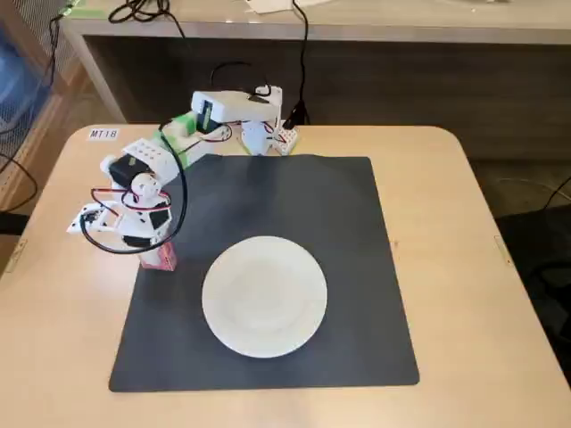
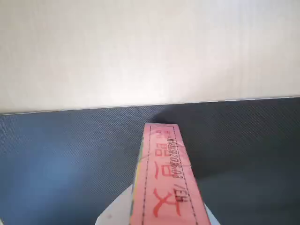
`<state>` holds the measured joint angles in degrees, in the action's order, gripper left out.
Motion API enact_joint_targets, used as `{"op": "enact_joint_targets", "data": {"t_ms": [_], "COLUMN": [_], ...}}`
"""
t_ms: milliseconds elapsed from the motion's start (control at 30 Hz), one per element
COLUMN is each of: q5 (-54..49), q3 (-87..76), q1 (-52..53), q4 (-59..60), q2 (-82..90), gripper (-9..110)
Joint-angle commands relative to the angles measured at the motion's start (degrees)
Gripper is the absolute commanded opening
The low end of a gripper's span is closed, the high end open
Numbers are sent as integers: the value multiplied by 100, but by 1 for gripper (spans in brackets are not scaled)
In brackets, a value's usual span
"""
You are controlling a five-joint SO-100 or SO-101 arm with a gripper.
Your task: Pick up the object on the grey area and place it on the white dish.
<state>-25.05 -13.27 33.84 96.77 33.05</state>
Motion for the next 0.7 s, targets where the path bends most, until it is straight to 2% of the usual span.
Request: {"op": "enact_joint_targets", "data": {"t_ms": [0, 167, 333, 500, 667], "q5": [44, 97, 545, 1107, 1459], "q3": [387, 404, 299, -527, -1512], "q1": [-97, -457, -1459, -2760, -3217], "q4": [35, 18, 35, 35, 35], "q2": [343, 1670, 2769, 2681, 2452], "gripper": [0, 0, 0, 0, 0]}}
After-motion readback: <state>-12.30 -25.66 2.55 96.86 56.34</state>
